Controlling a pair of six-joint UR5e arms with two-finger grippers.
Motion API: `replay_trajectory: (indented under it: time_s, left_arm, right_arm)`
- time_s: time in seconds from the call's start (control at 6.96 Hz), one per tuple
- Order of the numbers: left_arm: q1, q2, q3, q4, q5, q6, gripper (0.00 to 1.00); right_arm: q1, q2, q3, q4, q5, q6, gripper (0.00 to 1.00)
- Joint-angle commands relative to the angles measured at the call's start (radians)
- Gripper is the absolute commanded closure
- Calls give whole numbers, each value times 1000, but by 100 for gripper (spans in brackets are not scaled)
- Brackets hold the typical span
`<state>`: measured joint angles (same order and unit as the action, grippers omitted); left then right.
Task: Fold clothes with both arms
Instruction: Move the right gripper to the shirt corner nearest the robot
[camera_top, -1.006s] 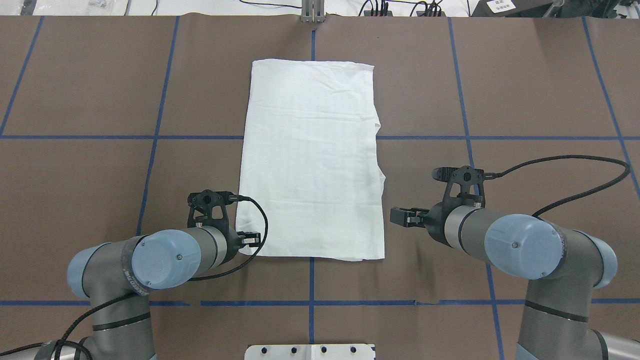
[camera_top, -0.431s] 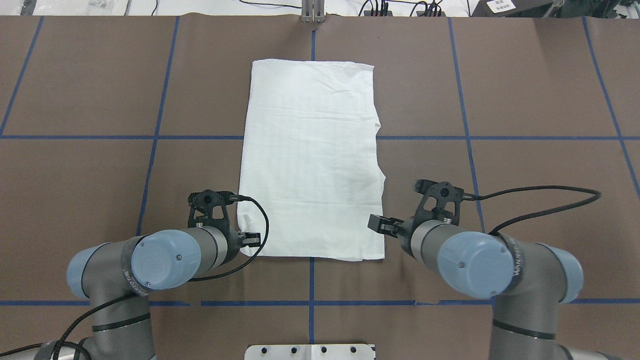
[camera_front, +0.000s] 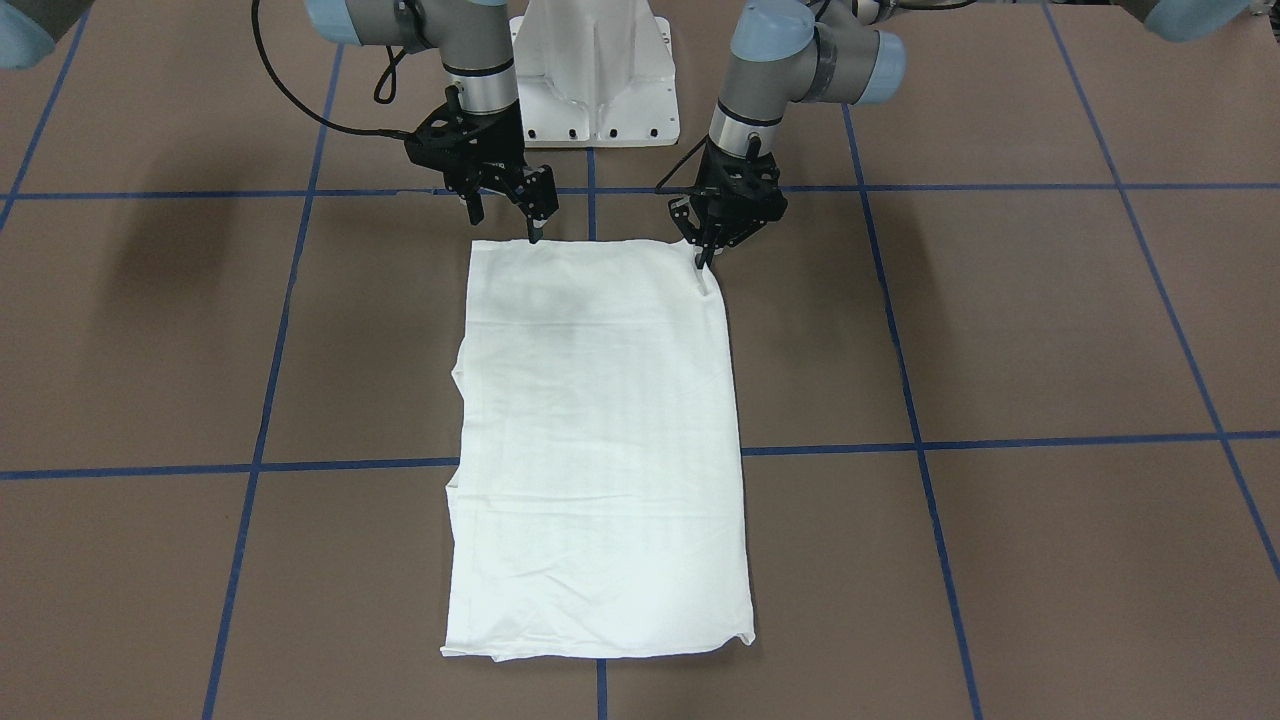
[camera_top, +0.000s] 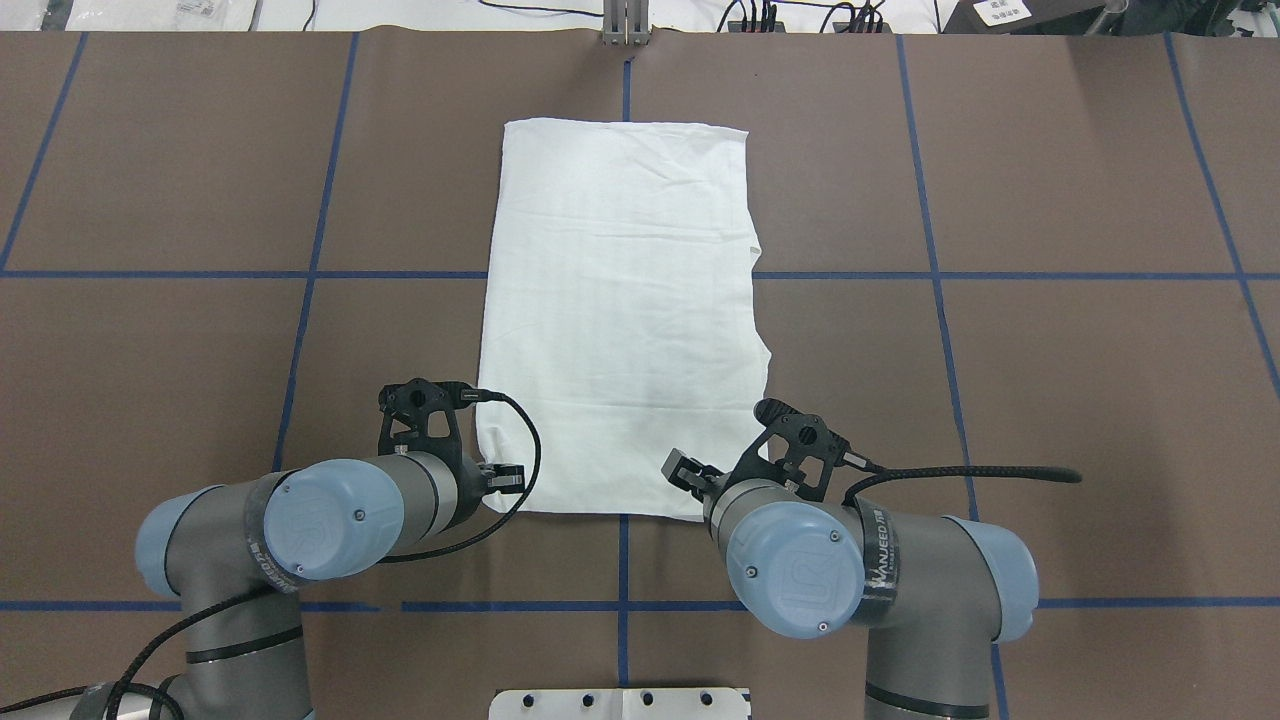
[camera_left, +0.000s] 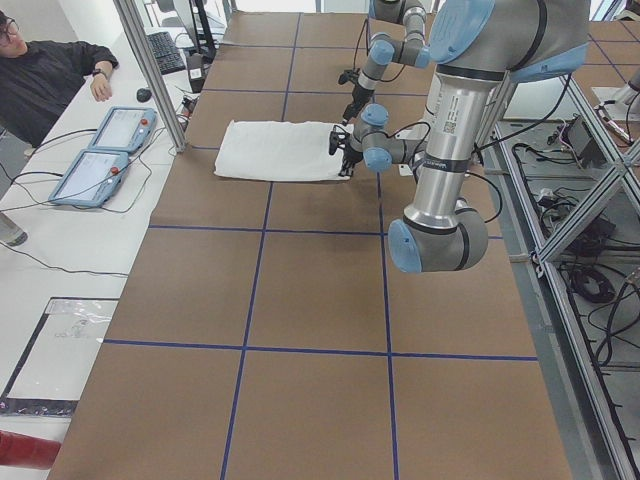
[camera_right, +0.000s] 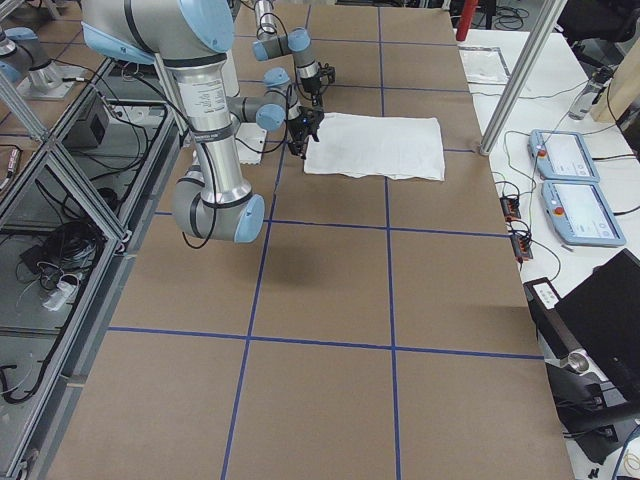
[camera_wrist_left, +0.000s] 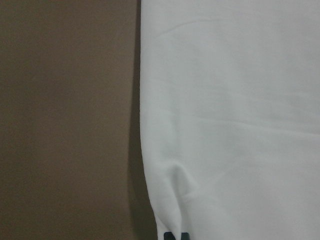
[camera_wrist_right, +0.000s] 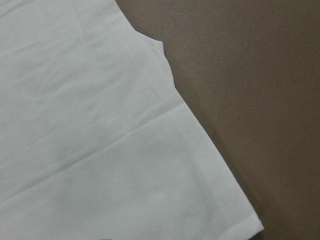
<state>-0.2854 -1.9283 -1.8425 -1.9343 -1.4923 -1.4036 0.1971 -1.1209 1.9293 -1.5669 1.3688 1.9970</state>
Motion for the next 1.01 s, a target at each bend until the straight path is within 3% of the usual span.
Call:
replay_trajectory:
  time_s: [0.0,0.29,0.86]
  left_arm:
    - [0,-1,-9,0,1,0,100]
    - [0,-1,-17,0,0,0,100]
    - [0,0,-21,0,0,0,100]
  right_arm:
    - [-5,16,-29,-5,-8,83,5]
    - [-5,58,-100,-5,-20,126,7]
    - [-5,65,-124,-16,-22,126,9]
